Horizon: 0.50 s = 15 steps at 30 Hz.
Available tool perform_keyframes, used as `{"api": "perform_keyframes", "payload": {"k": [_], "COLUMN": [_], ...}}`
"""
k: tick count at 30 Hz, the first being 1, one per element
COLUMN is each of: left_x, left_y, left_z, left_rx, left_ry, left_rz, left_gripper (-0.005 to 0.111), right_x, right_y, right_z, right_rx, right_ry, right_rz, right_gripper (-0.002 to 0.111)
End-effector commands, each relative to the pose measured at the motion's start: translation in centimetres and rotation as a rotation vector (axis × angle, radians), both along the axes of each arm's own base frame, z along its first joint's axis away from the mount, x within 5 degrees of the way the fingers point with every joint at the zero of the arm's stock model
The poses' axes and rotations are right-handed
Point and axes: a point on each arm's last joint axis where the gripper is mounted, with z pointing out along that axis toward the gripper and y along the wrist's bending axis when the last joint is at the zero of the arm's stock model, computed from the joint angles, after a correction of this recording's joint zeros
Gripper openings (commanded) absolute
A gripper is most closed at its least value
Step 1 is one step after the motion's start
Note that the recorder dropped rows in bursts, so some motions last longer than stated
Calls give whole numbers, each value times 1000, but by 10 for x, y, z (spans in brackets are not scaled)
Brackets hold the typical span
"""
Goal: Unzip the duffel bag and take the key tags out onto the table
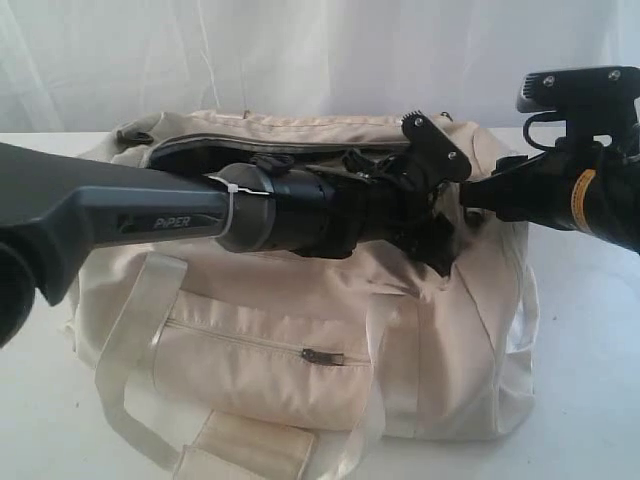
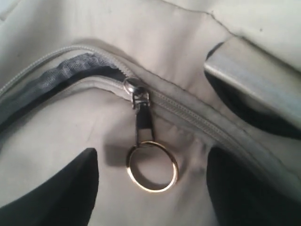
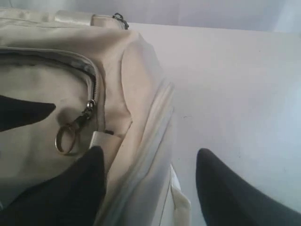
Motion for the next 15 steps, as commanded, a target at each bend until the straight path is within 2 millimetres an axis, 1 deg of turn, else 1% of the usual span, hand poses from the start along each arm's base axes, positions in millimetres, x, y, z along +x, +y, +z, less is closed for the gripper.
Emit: {"api": "perform_keyframes", "payload": {"k": [1, 4, 8, 11, 15], "left_x": [10, 14, 17, 17, 17], "left_y": [-9, -11, -12, -12, -12], "left_z": [-9, -23, -36, -40, -40], "left_rx": [78, 97, 119, 124, 127], "left_ry": [-60, -48, -34, -29, -29], "left_rz": [-60, -48, -36, -36, -31], "left_gripper": [68, 67, 62, 48, 22], "right_x": [1, 1, 1, 1, 1], "right_y": [-1, -1, -1, -1, 0], "right_z": [2, 2, 2, 2, 2], "right_rx": [4, 4, 4, 4, 6], "right_ry": [-8, -8, -8, -8, -7], "right_rz": [-3, -3, -3, -3, -1], "right_gripper": [54, 54, 54, 54, 54]}}
